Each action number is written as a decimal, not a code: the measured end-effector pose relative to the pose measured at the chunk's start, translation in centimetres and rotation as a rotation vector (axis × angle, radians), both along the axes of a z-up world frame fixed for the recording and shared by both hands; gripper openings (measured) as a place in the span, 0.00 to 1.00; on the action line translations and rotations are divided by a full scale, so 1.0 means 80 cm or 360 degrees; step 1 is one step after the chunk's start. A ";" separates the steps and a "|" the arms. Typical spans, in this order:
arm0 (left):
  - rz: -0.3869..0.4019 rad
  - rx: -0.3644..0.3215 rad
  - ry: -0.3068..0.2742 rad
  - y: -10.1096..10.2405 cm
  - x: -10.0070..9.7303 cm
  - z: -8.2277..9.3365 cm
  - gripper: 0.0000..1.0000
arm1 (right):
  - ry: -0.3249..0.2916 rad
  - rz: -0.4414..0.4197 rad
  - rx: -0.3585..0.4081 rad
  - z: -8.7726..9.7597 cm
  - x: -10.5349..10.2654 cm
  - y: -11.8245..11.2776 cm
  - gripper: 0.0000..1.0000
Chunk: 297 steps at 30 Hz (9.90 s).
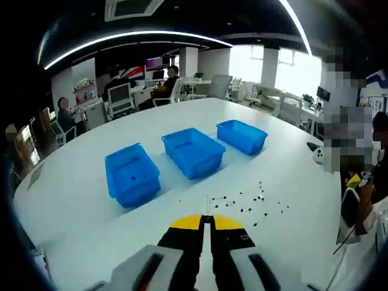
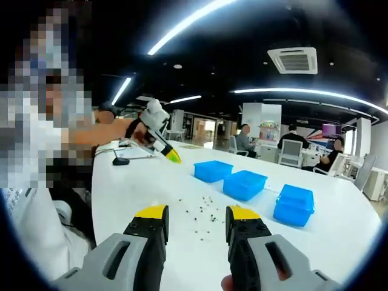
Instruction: Pick up the resistors one by one and place each resistor into its matching bin, sorting the parts by color and model until every resistor is separated into the correct bin for its type
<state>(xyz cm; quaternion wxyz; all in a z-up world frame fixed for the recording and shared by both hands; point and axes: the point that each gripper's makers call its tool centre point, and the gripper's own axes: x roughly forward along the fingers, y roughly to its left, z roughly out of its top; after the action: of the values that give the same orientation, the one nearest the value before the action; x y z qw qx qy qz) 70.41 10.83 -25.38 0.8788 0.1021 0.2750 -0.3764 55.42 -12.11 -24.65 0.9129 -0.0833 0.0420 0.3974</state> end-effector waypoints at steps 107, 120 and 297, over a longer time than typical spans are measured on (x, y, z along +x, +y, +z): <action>0.0539 -0.0458 -0.0650 0.041 0.081 0.041 0.46 | -0.0011 -0.0041 -0.0015 -0.003 0.003 -0.007 0.39; 0.0396 -0.0525 -0.0701 0.045 -0.052 0.033 0.46 | -0.0014 -0.0040 -0.0019 -0.002 0.004 -0.006 0.39; 0.0341 -0.0141 -0.0347 -0.136 0.213 -0.027 0.39 | -0.0044 -0.0181 -0.0026 0.009 0.012 -0.051 0.39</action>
<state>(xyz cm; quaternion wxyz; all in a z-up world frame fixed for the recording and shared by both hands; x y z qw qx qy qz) 87.49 -0.04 -27.52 0.9422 0.0737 0.1704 -0.2790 56.37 -16.22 -23.93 0.9338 -0.0938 0.0373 0.3434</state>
